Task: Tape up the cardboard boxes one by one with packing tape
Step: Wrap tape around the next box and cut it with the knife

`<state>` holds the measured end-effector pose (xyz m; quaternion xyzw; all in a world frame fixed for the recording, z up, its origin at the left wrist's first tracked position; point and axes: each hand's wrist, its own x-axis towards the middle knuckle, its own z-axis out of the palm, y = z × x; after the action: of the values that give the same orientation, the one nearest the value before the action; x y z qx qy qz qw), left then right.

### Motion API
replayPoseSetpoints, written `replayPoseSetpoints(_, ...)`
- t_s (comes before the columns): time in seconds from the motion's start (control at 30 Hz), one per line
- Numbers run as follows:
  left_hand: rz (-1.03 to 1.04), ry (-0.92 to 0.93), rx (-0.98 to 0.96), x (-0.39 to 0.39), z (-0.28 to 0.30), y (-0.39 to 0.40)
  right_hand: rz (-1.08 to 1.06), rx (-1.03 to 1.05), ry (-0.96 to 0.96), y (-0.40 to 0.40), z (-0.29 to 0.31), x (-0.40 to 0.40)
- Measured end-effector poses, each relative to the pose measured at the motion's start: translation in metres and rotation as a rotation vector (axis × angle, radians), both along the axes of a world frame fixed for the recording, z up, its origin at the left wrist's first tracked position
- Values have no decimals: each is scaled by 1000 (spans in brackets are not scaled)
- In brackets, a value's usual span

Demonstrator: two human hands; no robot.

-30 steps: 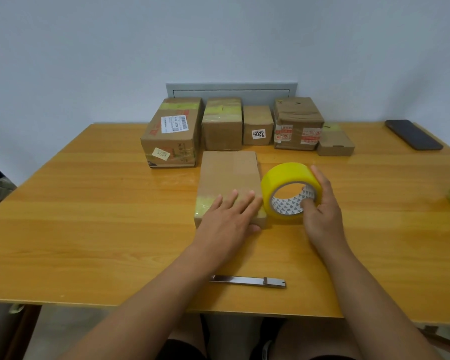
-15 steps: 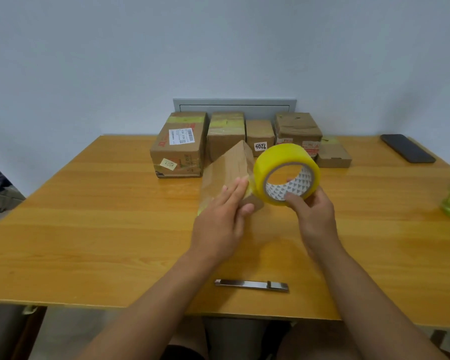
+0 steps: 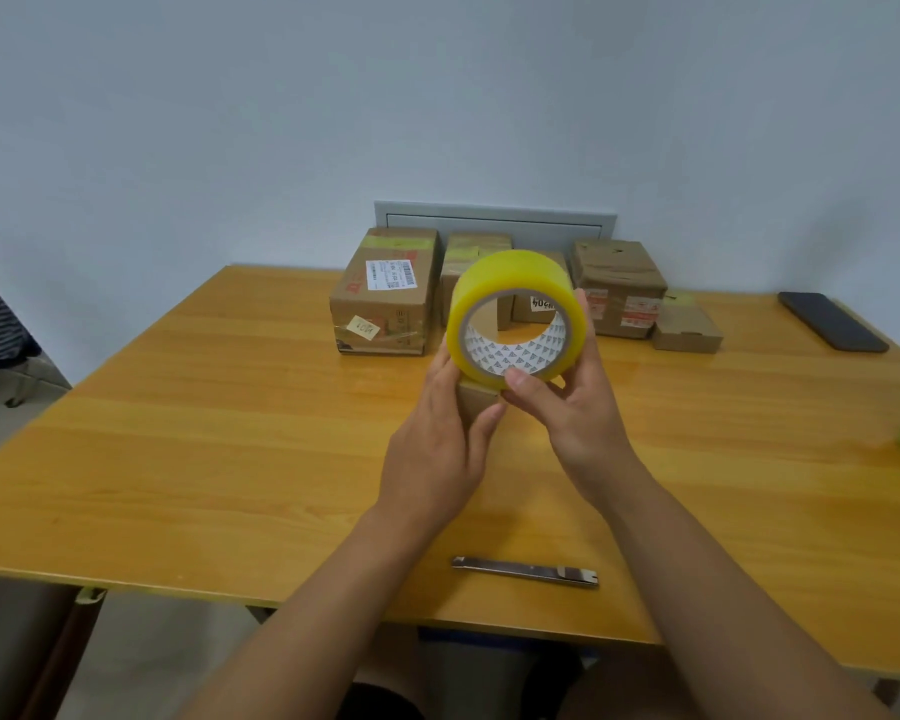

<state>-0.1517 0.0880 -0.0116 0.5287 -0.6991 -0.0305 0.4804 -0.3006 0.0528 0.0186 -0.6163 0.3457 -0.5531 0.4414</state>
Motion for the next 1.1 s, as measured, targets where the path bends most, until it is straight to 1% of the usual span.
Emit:
replayPoseSetpoints(0.17,36,59,3,8,-3,1,23,-55,144,1,21,-9)
replayPoseSetpoints(0.27,65,70,-46,16,-3,0,34,-56,182,1,25,-27)
replayPoseSetpoints(0.4,63,40,-60,20,-1,1,30,-29,196,1,14,-38)
replayPoseSetpoints(0.63,71,-153,-16,30,8,1,16,55,146,-2,-13,-33)
replayPoseSetpoints(0.73,100,-285,-75,35,13,-2,4,93,125,-1,-22,-29)
replayPoseSetpoints(0.8,72,-360,-102,36,16,-4,-1,111,105,0,-26,-26)
replayPoseSetpoints(0.97,72,-487,-90,40,25,-5,-15,130,77,1,-32,-19)
replayPoseSetpoints(1.03,68,-527,-55,42,28,-5,-15,132,73,1,-32,-17)
replayPoseSetpoints(1.1,41,-518,17,42,29,-5,-20,135,70,2,-32,-16)
